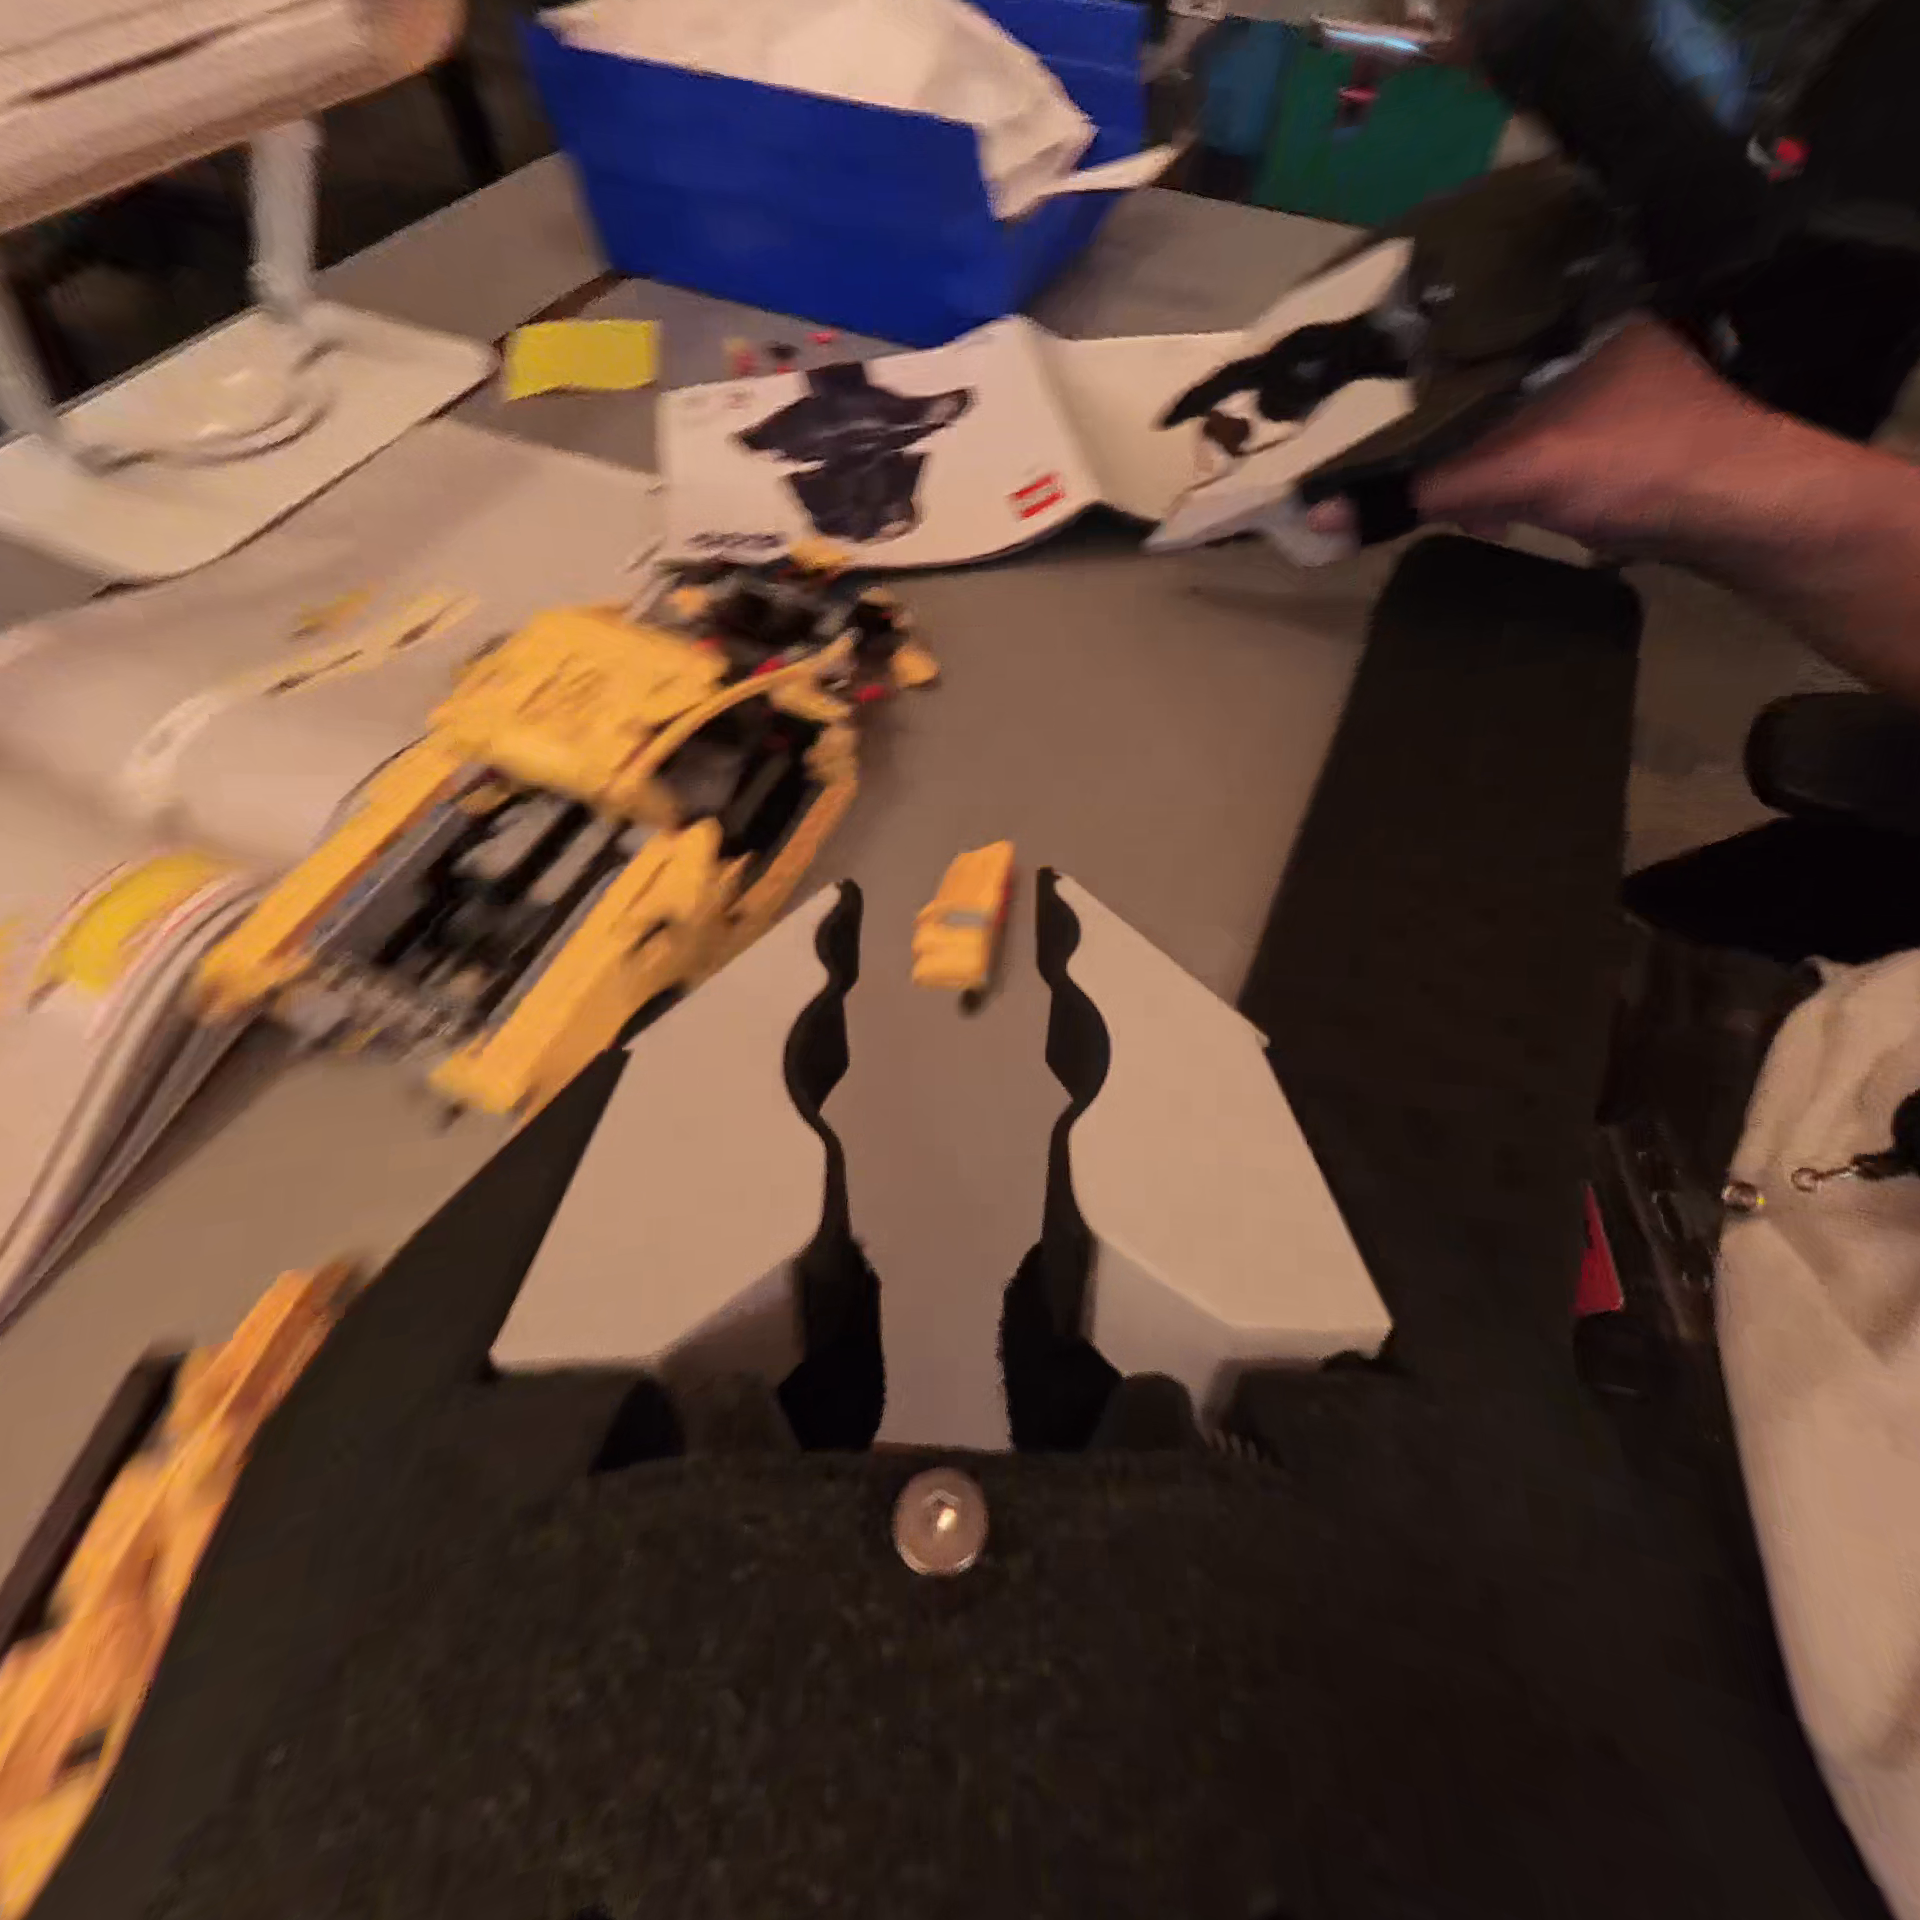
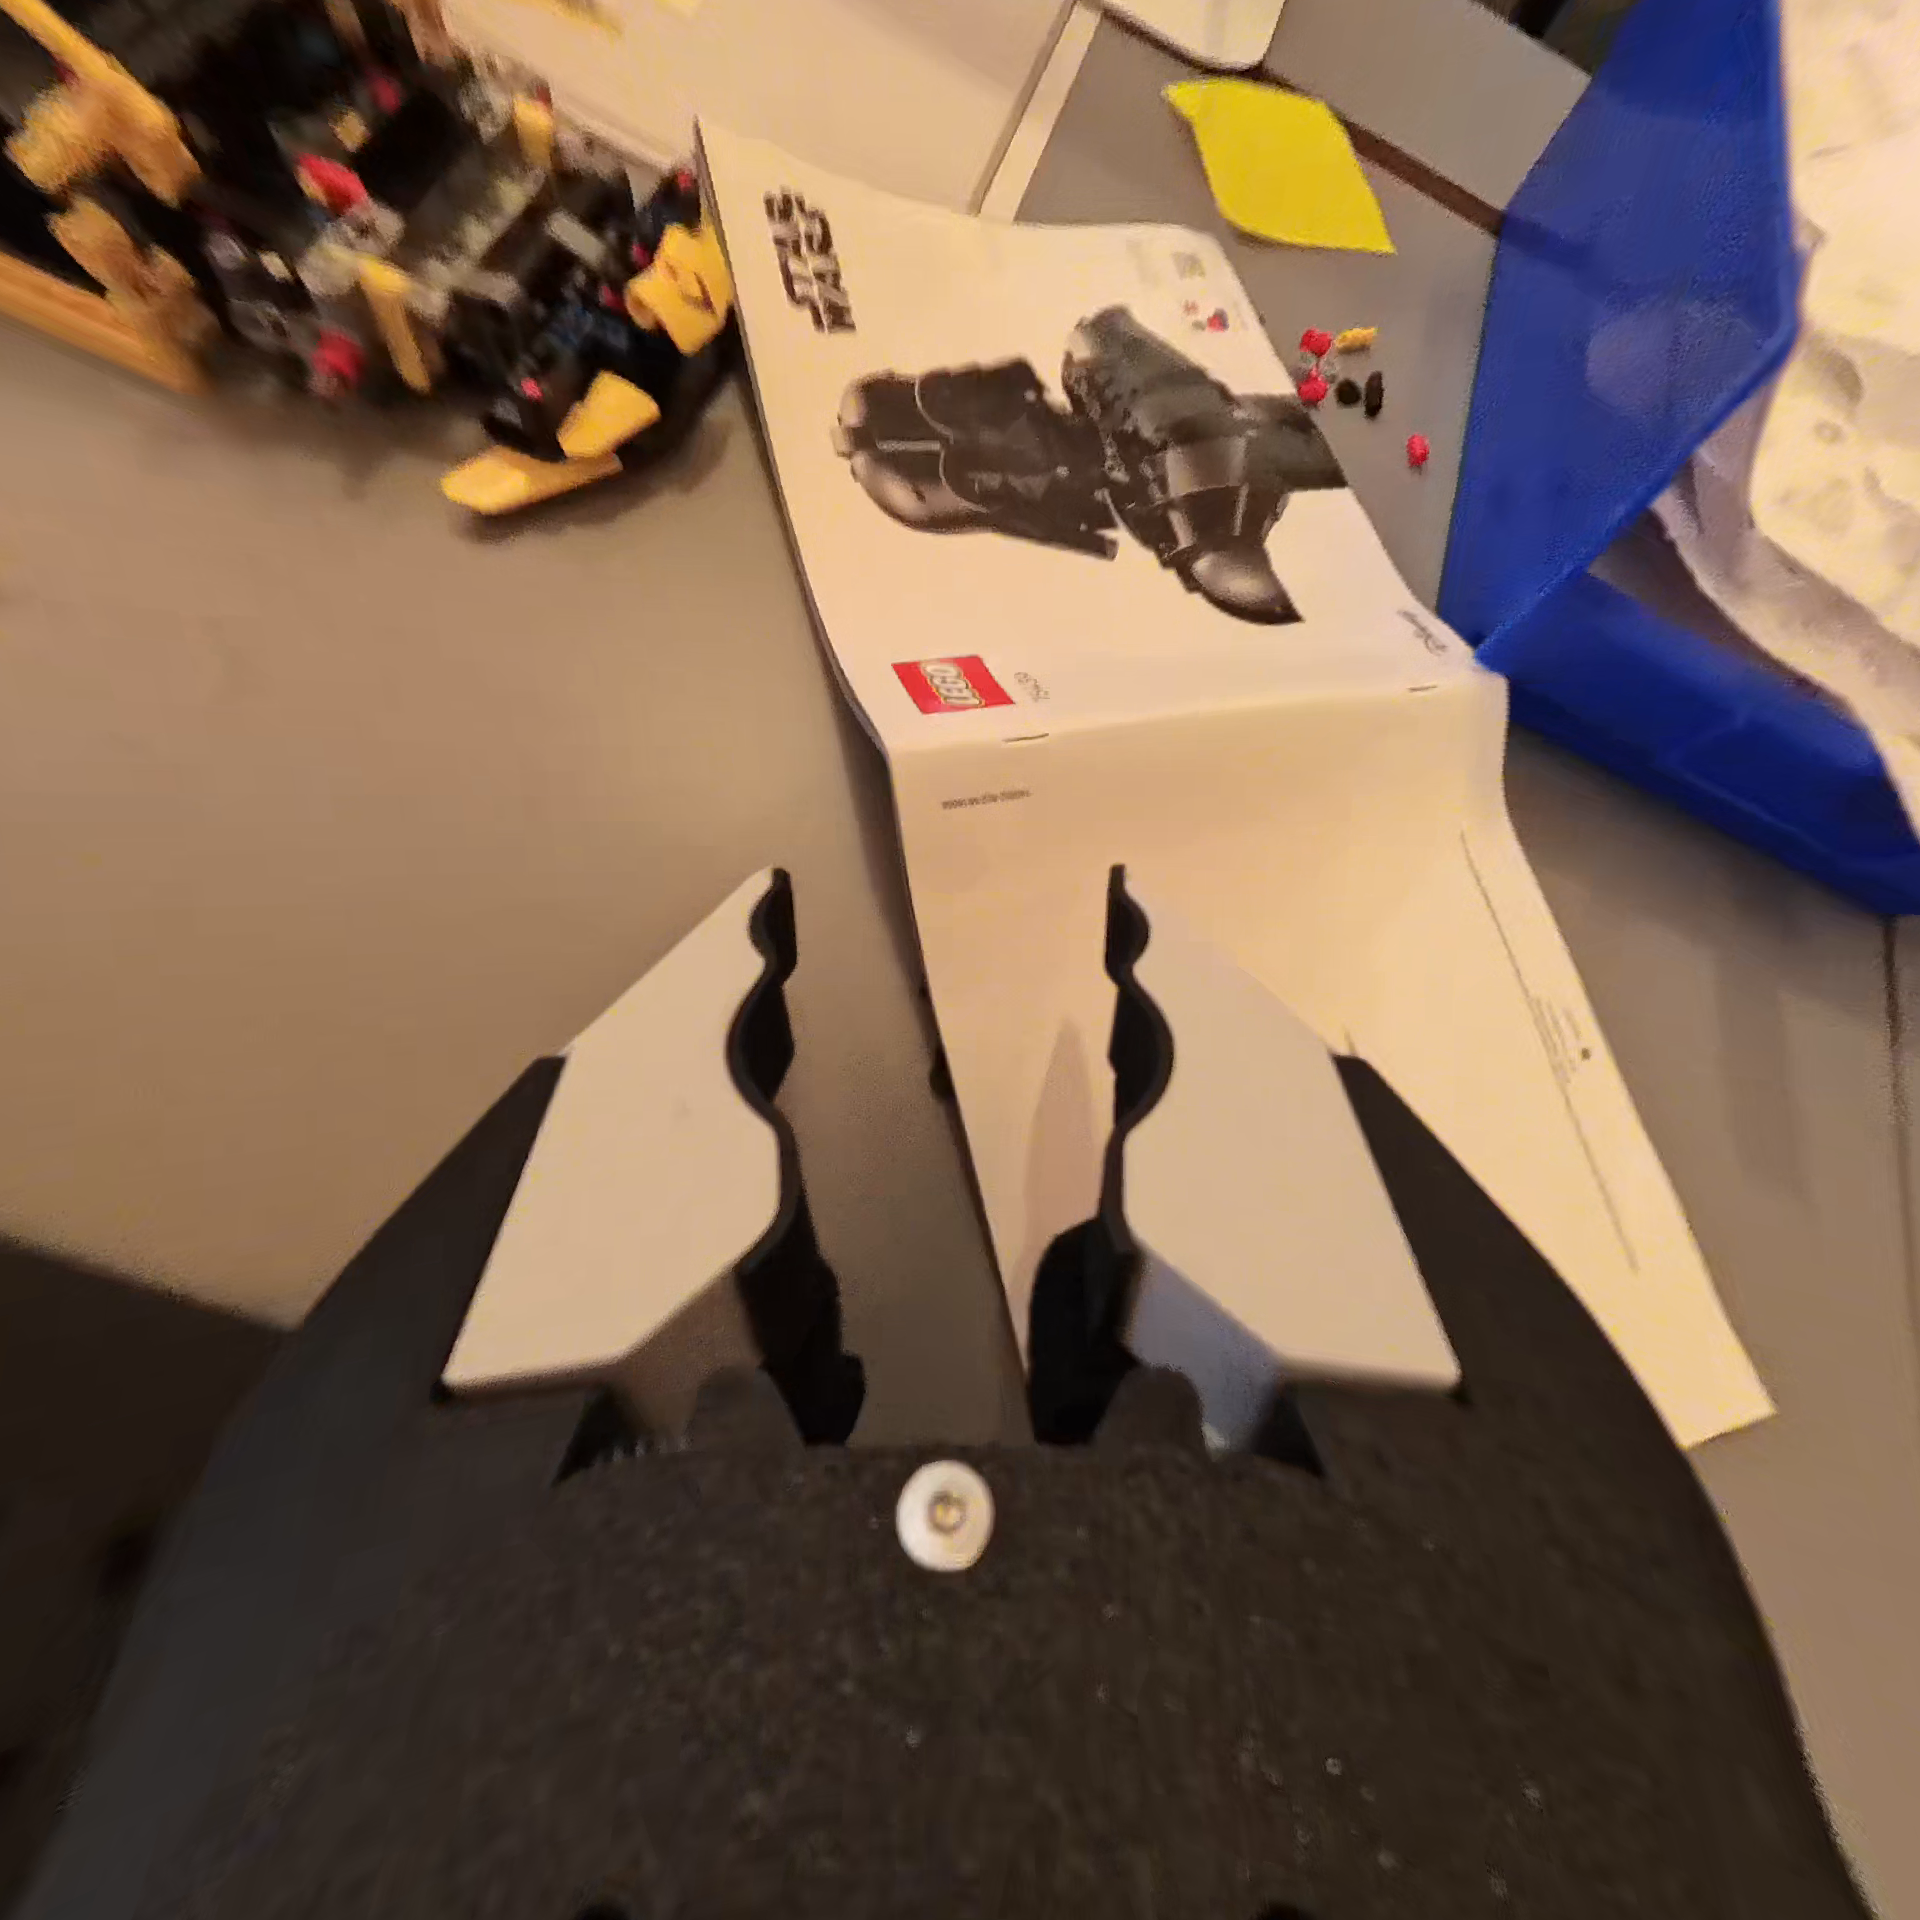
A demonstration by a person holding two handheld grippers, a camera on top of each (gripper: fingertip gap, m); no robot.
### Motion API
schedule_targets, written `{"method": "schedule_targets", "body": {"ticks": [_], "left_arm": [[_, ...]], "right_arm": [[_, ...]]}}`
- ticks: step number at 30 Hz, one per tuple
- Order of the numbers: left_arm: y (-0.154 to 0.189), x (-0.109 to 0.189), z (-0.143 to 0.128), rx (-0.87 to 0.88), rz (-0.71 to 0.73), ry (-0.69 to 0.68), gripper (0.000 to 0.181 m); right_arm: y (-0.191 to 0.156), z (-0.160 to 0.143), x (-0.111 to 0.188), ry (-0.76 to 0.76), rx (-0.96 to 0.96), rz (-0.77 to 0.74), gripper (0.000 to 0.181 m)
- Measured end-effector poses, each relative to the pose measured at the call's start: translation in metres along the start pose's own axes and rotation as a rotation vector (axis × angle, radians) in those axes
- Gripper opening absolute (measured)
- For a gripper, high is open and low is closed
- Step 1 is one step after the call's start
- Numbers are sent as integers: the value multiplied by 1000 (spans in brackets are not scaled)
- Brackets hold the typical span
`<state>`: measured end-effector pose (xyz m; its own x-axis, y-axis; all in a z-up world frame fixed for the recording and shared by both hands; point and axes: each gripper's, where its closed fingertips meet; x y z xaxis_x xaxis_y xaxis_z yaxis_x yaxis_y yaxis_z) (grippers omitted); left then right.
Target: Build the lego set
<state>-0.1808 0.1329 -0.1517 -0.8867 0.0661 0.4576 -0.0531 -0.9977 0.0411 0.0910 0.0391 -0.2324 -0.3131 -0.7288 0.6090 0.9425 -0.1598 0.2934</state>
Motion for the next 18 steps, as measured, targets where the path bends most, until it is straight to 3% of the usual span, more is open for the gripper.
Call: {"method": "schedule_targets", "body": {"ticks": [3,7,13,18], "left_arm": [[33,-48,8,-117,-44,-69,34],[58,-78,11,-263,-53,-116,34],[65,-84,14,-267,-66,-124,34],[64,-73,2,-199,-79,-126,34]], "right_arm": [[5,-7,-17,-66,142,-115,61],[17,0,-28,-48,266,-264,46],[13,2,-40,-80,322,-260,20],[27,17,-30,-37,362,-357,1]]}}
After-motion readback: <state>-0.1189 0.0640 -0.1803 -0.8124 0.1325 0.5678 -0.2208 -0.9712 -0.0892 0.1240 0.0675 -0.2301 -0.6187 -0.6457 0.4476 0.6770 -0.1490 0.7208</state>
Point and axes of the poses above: each gripper's, where its closed fingertips meet, x back along the fingers, z out of its top, y = z × x across the jaws, and after that the axes turned 3 degrees about -z, right-handed
